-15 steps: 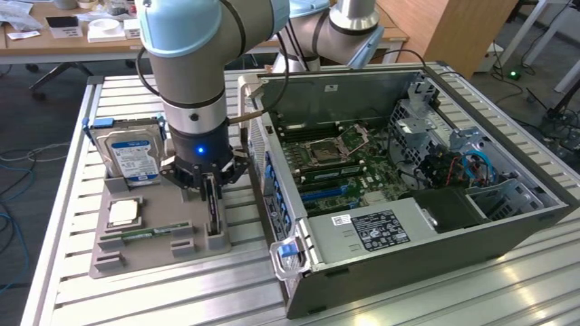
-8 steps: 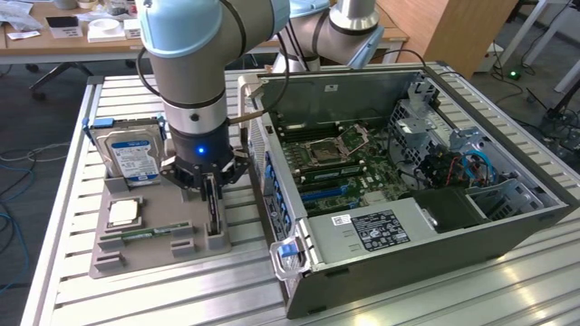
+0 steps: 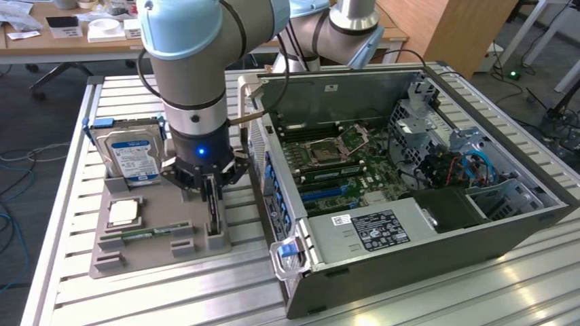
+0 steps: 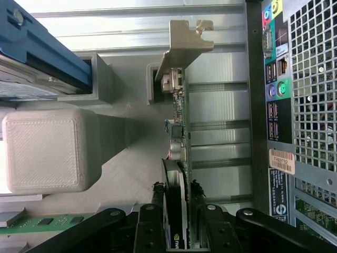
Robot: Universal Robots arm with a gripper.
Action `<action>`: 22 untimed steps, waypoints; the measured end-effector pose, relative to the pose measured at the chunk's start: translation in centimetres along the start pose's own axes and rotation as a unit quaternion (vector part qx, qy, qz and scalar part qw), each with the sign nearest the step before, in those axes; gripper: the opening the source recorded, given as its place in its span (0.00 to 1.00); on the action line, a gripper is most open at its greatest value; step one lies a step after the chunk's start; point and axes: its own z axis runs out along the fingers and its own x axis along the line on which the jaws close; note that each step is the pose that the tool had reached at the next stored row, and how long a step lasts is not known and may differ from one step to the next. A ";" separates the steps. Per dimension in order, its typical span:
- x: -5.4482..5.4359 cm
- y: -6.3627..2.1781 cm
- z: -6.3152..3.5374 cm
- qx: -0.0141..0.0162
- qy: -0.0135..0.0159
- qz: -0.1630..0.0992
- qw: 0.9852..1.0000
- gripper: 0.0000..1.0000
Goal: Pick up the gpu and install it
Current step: 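Pick up the gpu and move the gpu toward the slot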
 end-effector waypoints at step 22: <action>0.0 0.00 0.00 0.000 0.000 0.000 1.000 0.26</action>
